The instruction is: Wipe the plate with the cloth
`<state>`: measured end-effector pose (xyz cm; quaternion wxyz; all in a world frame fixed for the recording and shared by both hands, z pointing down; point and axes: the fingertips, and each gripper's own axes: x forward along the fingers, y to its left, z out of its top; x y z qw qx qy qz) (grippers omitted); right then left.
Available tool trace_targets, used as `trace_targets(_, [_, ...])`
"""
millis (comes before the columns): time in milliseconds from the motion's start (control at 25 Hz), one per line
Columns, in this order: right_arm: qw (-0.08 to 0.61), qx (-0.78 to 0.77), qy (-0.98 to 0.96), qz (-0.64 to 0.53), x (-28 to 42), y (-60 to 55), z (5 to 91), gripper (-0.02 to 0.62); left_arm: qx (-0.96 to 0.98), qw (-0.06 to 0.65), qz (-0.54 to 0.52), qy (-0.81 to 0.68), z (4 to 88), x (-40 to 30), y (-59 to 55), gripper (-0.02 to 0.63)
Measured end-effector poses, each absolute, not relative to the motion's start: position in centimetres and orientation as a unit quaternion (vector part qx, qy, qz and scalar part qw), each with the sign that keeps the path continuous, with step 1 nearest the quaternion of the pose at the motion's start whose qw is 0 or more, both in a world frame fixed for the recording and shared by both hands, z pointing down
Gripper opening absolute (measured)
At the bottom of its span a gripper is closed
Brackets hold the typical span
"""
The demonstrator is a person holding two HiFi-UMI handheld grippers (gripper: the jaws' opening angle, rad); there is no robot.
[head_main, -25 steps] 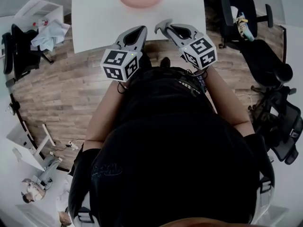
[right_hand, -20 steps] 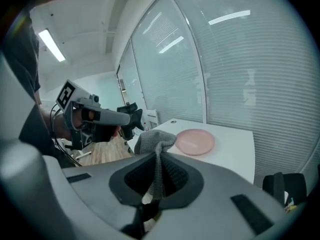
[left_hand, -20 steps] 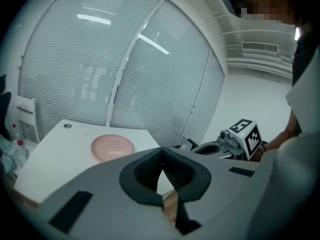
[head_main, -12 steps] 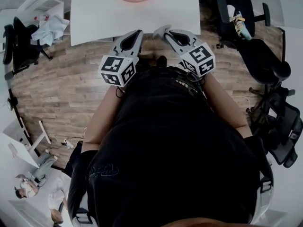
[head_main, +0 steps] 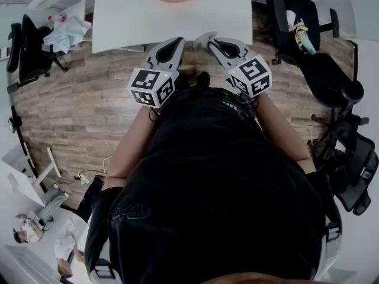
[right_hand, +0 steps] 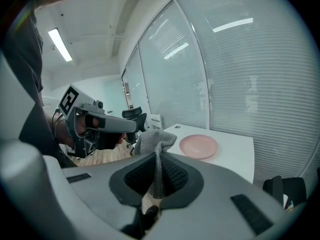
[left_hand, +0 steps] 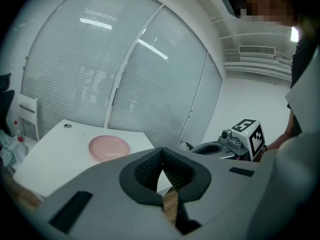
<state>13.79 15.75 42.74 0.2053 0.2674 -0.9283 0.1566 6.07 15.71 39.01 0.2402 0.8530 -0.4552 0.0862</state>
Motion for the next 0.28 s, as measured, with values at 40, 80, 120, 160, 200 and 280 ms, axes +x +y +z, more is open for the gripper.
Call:
trace_targets(40, [0.204, 0.266, -0.929, 0.157, 13.8, 15.9, 42.7, 0.035, 0.853, 0.240, 0.086, -0.455, 39.0, 6.2, 15.9, 0.015])
trace_targets(80, [0.203, 0.266, -0.929, 0.156, 13.7, 16.0, 42.6, 0.035, 0.853, 0.239, 0.087, -0.455, 39.0, 6.3, 16.1, 0.015])
trace_targets(120, [0.202, 0.265, -0.930, 0.155, 13.7, 16.1, 42.6, 0.035, 0.853, 0.240, 0.087, -0.455, 39.0, 6.4, 16.3, 0.015])
trace_targets(160, [0.201, 0.265, -0.931, 0.154, 13.7, 16.2, 42.5, 0.035, 0.853, 0.240, 0.087, -0.455, 39.0, 6.4, 16.5, 0.015])
trace_targets(200, [0.200, 0.265, -0.931, 0.152, 13.6, 16.3, 42.3, 0.035, 0.853, 0.240, 0.087, -0.456, 39.0, 6.4, 16.7, 0.015])
trace_targets(280, [0.198, 0.264, -0.932, 0.148, 13.5, 16.4, 42.0, 0.035, 0.852, 0.241, 0.086, -0.458, 38.9, 6.3, 17.0, 0.015])
